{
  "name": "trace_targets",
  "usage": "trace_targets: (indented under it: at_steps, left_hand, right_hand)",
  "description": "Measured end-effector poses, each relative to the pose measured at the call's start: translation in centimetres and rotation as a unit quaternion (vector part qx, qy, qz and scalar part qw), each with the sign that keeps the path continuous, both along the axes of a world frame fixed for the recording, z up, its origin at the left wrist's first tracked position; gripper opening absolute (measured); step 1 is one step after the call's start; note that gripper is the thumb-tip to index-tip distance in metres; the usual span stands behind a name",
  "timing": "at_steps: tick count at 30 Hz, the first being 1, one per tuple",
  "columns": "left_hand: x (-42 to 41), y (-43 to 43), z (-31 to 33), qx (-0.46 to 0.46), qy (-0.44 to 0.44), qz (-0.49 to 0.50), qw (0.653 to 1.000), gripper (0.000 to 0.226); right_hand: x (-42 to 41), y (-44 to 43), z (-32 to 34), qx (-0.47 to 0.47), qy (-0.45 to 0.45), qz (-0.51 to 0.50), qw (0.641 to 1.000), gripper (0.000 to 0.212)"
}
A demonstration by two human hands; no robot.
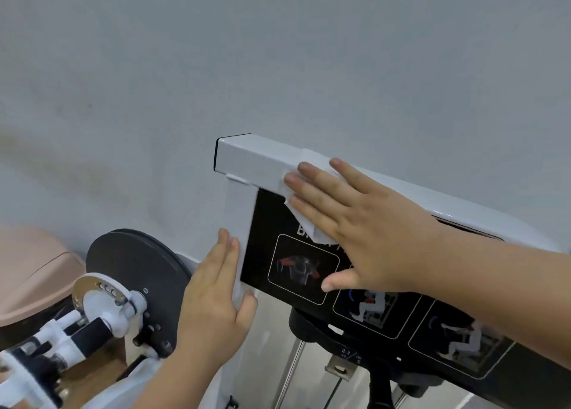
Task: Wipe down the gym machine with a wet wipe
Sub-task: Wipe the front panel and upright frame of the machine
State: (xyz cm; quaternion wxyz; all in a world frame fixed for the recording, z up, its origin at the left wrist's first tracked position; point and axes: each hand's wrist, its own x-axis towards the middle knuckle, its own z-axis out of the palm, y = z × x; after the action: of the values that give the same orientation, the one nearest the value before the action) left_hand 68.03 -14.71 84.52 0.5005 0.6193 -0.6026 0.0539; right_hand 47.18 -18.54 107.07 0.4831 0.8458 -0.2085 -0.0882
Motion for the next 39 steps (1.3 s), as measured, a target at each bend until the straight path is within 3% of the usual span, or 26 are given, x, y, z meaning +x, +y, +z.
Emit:
trace_targets:
  at_steps: [7,10,13,17,22,25,29,32,34,39]
  left_hand:
    - [-0.3,0.1,0.1,0.005,0.039,-0.024,0.999,0.08]
    - [-0.4,0.3,-1.1,0.004,0.109,-0.007,0.994,0.079]
    - [-0.2,0.5,-3.6,0.072,0.147,0.0,0.987,0.082]
    - [-0.1,0.9,-5.8,0.108,0.11,-0.03,0.988,0.09]
    - [0.1,0.8,-5.9,0.106,0.105,-0.035,0.988,0.09]
    - [0.2,1.0,-6.1,0.108,0.096,-0.041,0.989,0.091]
    - [0.5,1.2,-5.6,0.112,0.087,-0.05,0.989,0.085]
    - [0.5,1.3,-5.4,0.124,0.083,-0.053,0.987,0.088]
    - [0.3,1.4,-5.3,0.125,0.085,-0.054,0.987,0.088]
    - [0.1,1.4,-5.2,0.118,0.097,-0.049,0.987,0.09]
  right_hand:
    - [5.7,-0.5,-1.6,-0.024,-0.036,-0.013,0.999,0.121]
    - [9.6,-1.4,-4.2,-0.034,-0.038,-0.003,0.999,0.121]
    - [9.3,-1.3,-8.3,-0.008,0.039,-0.003,0.999,0.118]
    - [7.3,-1.1,-9.8,-0.002,0.118,0.002,0.993,0.113]
    - [8.8,-1.8,-3.3,-0.072,-0.052,0.012,0.996,0.113]
    - [9.1,-1.7,-4.6,-0.068,-0.07,-0.01,0.995,0.118]
    - [7.6,-0.9,-11.5,0.013,0.034,0.0,0.999,0.116]
    - [6.7,-0.8,-13.8,0.02,0.113,0.005,0.993,0.112]
    - [6.9,-1.2,-12.0,0.003,0.081,0.013,0.997,0.109]
    - [7.2,-1.2,-5.7,-0.067,-0.103,-0.016,0.992,0.109]
